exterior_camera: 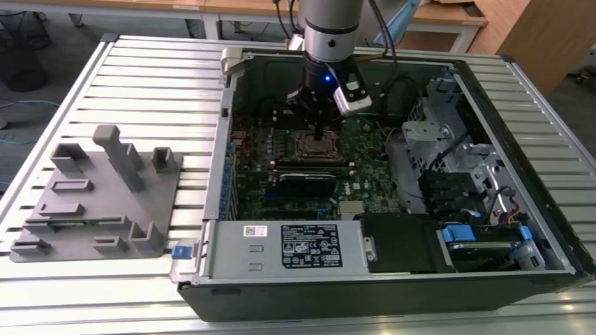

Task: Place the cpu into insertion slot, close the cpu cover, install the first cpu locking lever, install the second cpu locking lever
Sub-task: 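Install the second cpu locking lever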

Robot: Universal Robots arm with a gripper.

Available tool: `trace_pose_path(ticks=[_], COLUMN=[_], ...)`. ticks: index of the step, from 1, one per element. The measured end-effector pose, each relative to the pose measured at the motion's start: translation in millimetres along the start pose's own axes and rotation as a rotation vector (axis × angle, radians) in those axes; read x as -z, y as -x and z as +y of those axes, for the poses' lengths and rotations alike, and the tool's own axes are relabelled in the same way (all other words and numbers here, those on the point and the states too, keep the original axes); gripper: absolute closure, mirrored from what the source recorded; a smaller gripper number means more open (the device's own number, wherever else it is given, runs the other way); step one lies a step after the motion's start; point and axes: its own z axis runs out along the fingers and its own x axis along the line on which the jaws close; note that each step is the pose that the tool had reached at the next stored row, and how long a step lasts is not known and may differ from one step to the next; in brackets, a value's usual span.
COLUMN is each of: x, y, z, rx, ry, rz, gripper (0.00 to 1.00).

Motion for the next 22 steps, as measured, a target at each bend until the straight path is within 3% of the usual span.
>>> trace_pose_path(ticks=[22], x=[6.4], y=[0.3], z=[-0.2], rx=[0.0], ry=[0.0002], rz=[-0.0001], gripper=[0.89])
